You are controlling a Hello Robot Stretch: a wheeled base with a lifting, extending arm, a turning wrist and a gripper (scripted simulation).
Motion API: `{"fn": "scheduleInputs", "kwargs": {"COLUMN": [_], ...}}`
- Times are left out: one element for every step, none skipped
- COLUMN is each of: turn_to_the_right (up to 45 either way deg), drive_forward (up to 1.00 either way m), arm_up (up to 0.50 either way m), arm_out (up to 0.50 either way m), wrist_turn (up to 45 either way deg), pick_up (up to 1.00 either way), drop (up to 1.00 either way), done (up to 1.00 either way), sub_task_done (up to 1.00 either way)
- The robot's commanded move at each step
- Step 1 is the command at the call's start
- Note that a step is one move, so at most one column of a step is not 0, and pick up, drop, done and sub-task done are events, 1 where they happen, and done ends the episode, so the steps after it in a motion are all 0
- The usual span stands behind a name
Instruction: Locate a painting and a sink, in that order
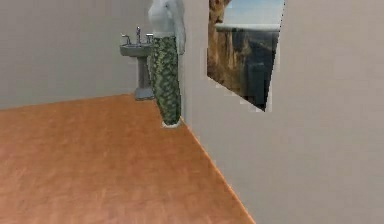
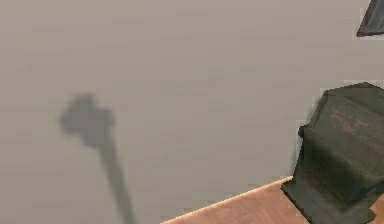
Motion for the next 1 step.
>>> {"fn": "scheduleInputs", "kwargs": {"turn_to_the_right": [3.0], "drive_forward": [0.0], "arm_up": [0.0], "arm_out": [0.0], "wrist_turn": [0.0], "pick_up": [0.0], "drop": [0.0], "done": [0.0], "sub_task_done": [0.0]}}
